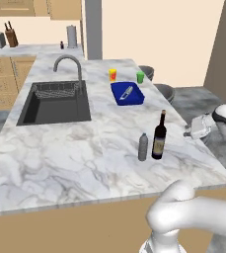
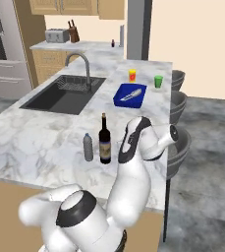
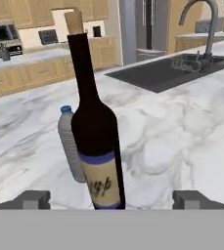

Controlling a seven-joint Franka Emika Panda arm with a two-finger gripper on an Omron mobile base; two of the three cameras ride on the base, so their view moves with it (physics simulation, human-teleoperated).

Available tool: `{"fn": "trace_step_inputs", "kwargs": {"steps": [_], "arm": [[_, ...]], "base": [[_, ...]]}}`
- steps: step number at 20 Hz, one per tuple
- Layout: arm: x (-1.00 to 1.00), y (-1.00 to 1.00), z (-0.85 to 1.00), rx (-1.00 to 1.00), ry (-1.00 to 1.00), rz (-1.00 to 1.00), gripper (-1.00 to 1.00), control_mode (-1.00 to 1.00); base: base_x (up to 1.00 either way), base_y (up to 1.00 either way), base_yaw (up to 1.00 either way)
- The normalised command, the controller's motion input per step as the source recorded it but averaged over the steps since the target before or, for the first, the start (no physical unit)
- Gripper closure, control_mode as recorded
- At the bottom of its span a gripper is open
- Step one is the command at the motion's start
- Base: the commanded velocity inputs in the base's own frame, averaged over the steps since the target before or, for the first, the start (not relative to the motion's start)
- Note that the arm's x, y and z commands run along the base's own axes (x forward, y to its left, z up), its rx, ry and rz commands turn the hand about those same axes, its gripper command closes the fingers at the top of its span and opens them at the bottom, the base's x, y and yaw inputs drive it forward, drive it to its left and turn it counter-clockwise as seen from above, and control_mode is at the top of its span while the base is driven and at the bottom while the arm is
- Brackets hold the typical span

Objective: Place the drinks on the dining counter in a tight cluster.

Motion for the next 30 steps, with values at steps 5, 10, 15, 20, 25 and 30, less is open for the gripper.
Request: {"fn": "trace_step_inputs", "kwargs": {"steps": [5, 10, 15, 20, 25, 30], "arm": [[-0.38, 0.00, 0.00, -0.34, 0.39, -0.44, -1.00, -1.00], [-0.38, -0.04, 0.00, -0.24, 0.36, -0.55, -1.00, -1.00], [-0.43, -0.01, 0.00, -0.16, 0.28, -0.63, -1.00, -1.00], [-0.65, 0.19, 0.10, -0.09, 0.07, -0.55, -1.00, -1.00], [-1.00, 0.32, 0.21, 0.01, -0.22, -0.02, -1.00, -1.00], [-0.95, 0.38, 0.50, 0.00, -0.26, 0.00, -1.00, -1.00]], "base": [[0.00, 0.00, 0.00], [0.00, 0.00, 0.00], [0.00, 0.00, 0.00], [0.00, 0.00, 0.00], [0.00, 0.00, 0.00], [0.00, 0.00, 0.00]]}}
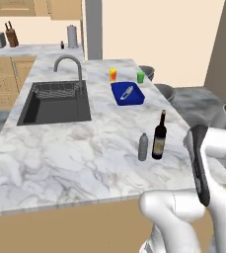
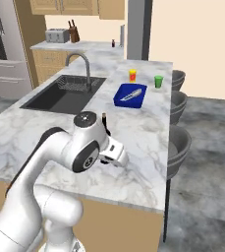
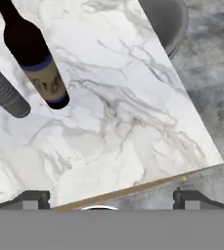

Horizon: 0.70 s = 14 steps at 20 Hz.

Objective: Place the drinks on the dining counter in a tight cluster.

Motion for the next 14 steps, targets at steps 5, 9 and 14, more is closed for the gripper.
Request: {"fn": "trace_step_inputs", "kwargs": {"steps": [5, 9, 14], "arm": [[-0.63, 0.72, 0.42, -0.01, -0.19, 0.00, -1.00, -1.00], [-0.32, 0.79, 0.45, -0.04, -0.05, 0.00, -1.00, -1.00], [-0.22, 0.55, 0.46, -0.01, -0.03, 0.00, -1.00, -1.00]], "base": [[0.00, 0.00, 0.00], [0.00, 0.00, 0.00], [0.00, 0.00, 0.00]]}}
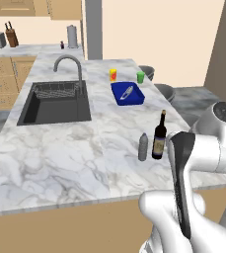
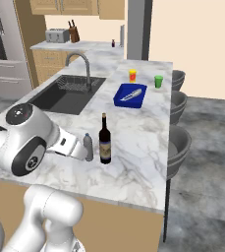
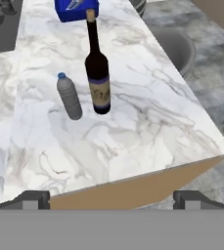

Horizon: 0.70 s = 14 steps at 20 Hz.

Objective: Place the drinks on the dining counter in a tight cluster.

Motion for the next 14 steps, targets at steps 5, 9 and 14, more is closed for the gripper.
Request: {"fn": "trace_step_inputs", "kwargs": {"steps": [5, 9, 14], "arm": [[-0.14, 0.32, 0.14, 0.00, -0.01, 0.01, -1.00, -1.00], [0.00, 0.00, 0.00, 0.00, 0.00, 0.00, -1.00, -1.00], [-0.09, 0.00, 0.00, 0.00, 0.00, 0.00, -1.00, -1.00]], "base": [[0.00, 0.00, 0.00], [0.00, 0.00, 0.00], [0.00, 0.00, 0.00]]}}
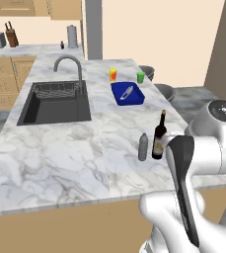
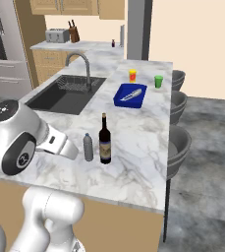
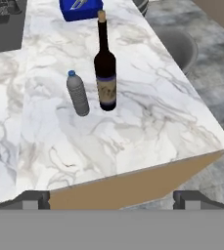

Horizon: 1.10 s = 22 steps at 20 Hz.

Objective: Place the drinks on the dining counter in a tight cluster.

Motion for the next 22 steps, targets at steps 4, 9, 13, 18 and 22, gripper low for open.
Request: {"fn": "trace_step_inputs", "kwargs": {"steps": [4, 9, 13, 18, 22], "arm": [[-0.21, 0.00, 0.00, 0.00, 0.00, 0.00, -1.00, 1.00], [0.00, 0.00, 0.00, 0.00, 0.00, 0.00, -1.00, 1.00], [0.00, 0.00, 0.00, 0.00, 0.00, 0.00, -1.00, 1.00], [0.00, 0.00, 0.00, 0.00, 0.00, 0.00, -1.00, 1.00], [0.00, 0.00, 0.00, 0.00, 0.00, 0.00, -1.00, 1.00]], "base": [[-0.33, 0.01, 0.01], [-0.83, 0.77, -0.01], [-0.59, 1.00, -0.14], [-0.46, 1.00, -0.21], [-0.21, 1.00, -0.24]]}}
